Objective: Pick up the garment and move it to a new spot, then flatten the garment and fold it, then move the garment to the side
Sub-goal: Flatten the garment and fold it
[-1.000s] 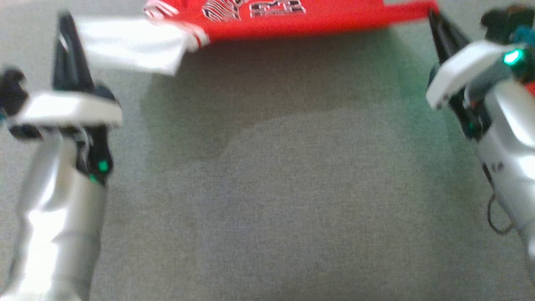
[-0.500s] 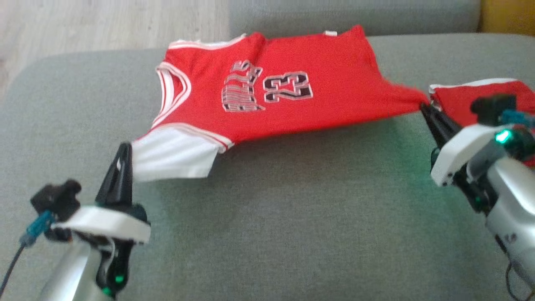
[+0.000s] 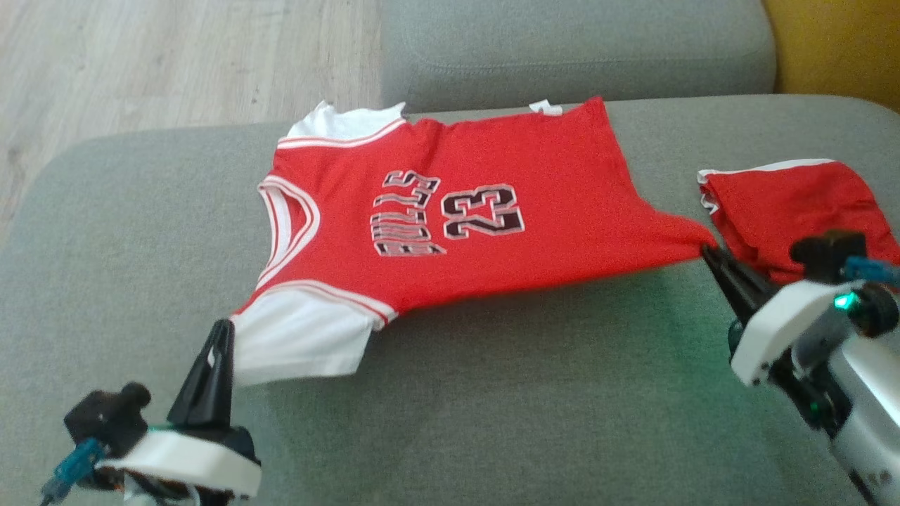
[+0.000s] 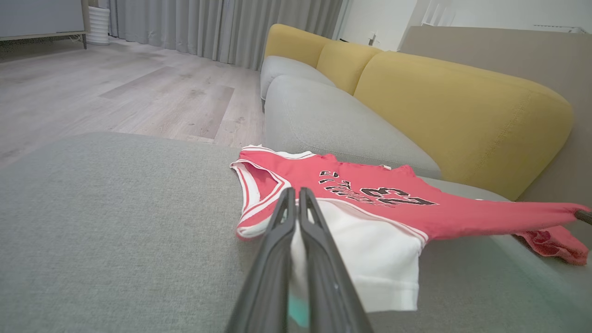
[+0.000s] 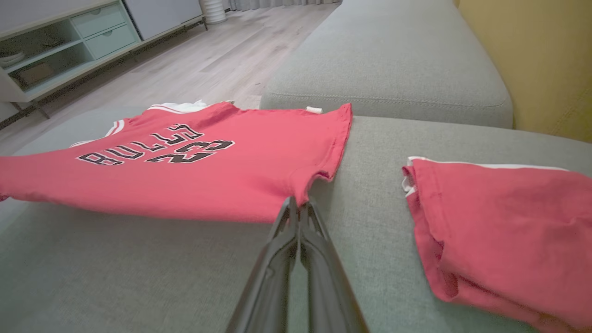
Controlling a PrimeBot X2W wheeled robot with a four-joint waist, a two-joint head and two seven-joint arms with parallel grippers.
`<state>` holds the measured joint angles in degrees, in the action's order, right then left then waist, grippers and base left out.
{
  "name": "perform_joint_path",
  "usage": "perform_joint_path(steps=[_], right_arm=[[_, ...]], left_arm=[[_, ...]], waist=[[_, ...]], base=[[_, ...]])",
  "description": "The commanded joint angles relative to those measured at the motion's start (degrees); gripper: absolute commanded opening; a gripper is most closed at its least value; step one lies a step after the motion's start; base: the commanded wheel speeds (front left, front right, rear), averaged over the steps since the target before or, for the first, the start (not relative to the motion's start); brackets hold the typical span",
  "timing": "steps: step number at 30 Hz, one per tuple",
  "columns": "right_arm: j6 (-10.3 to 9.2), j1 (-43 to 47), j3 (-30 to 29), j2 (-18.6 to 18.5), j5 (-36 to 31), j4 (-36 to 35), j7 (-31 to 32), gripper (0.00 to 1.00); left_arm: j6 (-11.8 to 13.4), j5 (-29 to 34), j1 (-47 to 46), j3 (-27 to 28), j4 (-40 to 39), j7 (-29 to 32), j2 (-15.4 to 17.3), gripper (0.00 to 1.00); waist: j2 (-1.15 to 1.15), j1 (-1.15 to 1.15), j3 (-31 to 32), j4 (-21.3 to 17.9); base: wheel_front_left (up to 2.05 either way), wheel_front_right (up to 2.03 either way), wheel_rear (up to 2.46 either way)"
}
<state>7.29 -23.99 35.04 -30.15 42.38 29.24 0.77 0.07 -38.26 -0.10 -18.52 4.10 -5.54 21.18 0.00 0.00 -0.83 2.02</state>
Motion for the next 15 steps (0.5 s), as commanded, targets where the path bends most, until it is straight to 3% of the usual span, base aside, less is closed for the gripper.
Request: perform_joint_path(steps=[1, 7, 15], right_arm=[[0.20, 0.93, -0.78, -2.07, 0.35, -2.70, 0.40, 0.00], [0.20, 7.67, -6.04, -3.46, -0.58, -10.29, 4.07, 0.00], [0.20, 11.35, -12.49, -1.65, -4.79, -17.04, 9.30, 0.00]], left_arm=[[0.58, 0.51, -1.30, 2.22, -2.60, -0.09, 1.94, 0.00], [2.11, 2.18, 0.59, 1.48, -5.62, 0.11, 2.70, 0.00], [2.22, 2.83, -2.47, 1.24, -4.76, 0.65, 3.02, 0.00]], waist=[[0.00, 0.00, 0.47, -0.12], [0.00, 0.00, 0.89, -0.04], [0.00, 0.00, -0.93, -0.18]], base=[[0.00, 0.00, 0.00], [0.00, 0.00, 0.00], [0.00, 0.00, 0.00]])
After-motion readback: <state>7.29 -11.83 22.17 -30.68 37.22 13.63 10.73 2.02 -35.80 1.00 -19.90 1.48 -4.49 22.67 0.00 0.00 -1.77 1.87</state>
